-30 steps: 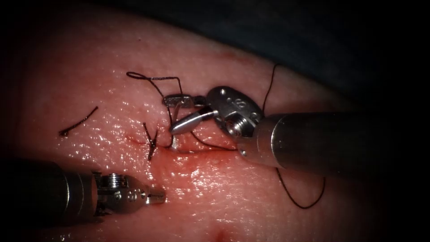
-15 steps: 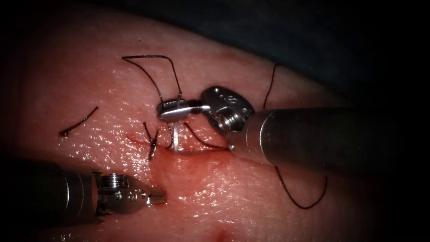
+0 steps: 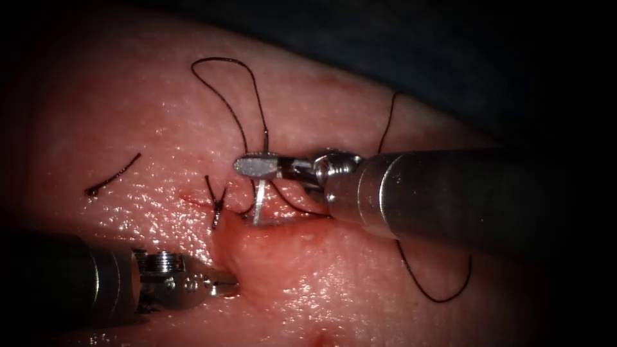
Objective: Wound Closure
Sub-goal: With the right tool throw the needle through the bottom of the cut while the left gripper apposes.
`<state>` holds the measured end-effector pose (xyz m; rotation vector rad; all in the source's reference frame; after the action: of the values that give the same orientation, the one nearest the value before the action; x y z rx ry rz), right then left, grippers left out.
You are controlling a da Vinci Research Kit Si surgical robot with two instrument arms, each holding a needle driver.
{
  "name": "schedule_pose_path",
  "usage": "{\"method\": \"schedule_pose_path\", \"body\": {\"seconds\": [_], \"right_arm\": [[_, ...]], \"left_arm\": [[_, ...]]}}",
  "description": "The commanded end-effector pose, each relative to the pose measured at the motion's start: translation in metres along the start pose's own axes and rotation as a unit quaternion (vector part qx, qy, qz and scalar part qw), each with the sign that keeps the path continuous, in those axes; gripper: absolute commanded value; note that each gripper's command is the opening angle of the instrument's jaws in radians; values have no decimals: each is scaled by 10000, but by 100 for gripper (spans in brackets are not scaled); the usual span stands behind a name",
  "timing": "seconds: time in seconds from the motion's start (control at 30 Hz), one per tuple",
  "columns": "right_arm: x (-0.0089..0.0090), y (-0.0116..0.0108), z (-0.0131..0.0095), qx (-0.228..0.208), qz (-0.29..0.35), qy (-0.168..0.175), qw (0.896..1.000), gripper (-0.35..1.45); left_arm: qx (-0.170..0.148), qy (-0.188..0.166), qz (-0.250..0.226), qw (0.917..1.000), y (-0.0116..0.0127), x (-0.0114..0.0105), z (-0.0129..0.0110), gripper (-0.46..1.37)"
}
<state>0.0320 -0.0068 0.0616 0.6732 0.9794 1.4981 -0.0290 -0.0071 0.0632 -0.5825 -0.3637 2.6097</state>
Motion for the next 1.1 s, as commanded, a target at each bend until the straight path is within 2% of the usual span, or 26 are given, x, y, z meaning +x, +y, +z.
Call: {"method": "schedule_pose_path", "body": {"seconds": [0.03,0.07,0.17,0.23,0.5,0.6,0.8,1.0,1.1], "right_arm": [[-2,1,0,-219,19,115,9997,-35],[-3,2,-1,-301,32,172,9994,-35],[-8,6,-7,-566,921,452,9931,-35],[-12,7,-11,-689,1193,503,9892,-35],[-36,2,-26,-933,1507,174,9840,-35],[-40,-1,-30,-898,1592,149,9830,-35],[-53,-6,-32,-833,2145,28,9732,-35],[-68,-12,-31,-692,2182,-206,9732,-35],[-76,-13,-30,-603,2003,-276,9775,-35]], "left_arm": [[-23,-1,-1,10000,0,0,1,-35],[-24,-1,0,10000,0,0,1,-35],[-29,0,3,10000,0,0,0,-35],[-34,0,5,10000,-1,-1,-1,-35],[-21,14,16,10000,-5,-3,-5,-35],[9,26,12,10000,-7,-3,-6,-35],[3,26,13,10000,-7,-3,-7,-35],[0,27,16,10000,-8,-4,-8,-35],[-2,26,15,10000,-8,-4,-8,-35]]}}
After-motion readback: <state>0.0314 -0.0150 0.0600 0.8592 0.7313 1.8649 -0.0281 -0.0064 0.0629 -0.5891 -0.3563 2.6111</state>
